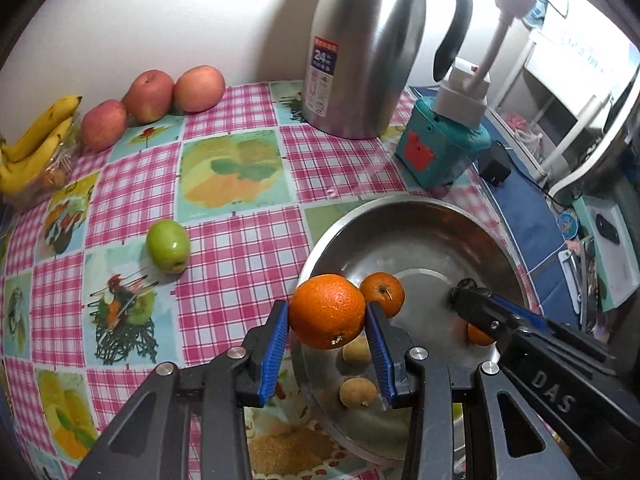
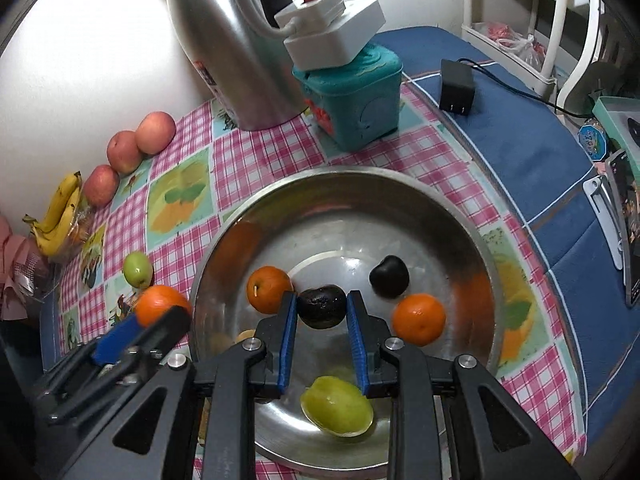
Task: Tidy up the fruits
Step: 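Open the right gripper to drop the plum in the bowl while the left releases the orange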
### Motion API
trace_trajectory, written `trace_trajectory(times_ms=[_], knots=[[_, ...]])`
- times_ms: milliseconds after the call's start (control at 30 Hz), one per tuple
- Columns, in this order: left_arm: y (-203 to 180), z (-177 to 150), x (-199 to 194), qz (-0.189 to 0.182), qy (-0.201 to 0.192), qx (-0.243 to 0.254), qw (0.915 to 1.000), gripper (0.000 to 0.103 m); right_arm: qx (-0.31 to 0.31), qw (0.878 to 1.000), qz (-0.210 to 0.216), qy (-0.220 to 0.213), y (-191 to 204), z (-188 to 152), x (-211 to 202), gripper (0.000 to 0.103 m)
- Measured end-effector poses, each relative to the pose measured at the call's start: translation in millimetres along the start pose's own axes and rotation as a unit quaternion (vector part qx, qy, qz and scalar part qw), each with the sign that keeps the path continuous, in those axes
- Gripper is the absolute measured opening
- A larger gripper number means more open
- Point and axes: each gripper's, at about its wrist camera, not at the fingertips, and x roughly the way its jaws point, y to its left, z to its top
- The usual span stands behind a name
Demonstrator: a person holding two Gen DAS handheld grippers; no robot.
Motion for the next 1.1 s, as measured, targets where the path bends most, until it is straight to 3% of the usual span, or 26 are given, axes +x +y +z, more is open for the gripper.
trace_trajectory(times_ms=[567, 1100], knots=[[2.0, -6.6, 23.3, -0.008, 0.018, 0.009, 0.9998, 0.042, 0.005, 0.999, -0.003, 0.042, -9.1, -8.1, 24.7, 0.026], [3.5, -5.7, 24.5, -0.015, 0.025, 0.003, 0.9996, 0.044, 0.000, 0.998, -0.020, 0.051, -8.5, -8.5, 25.5, 0.027]])
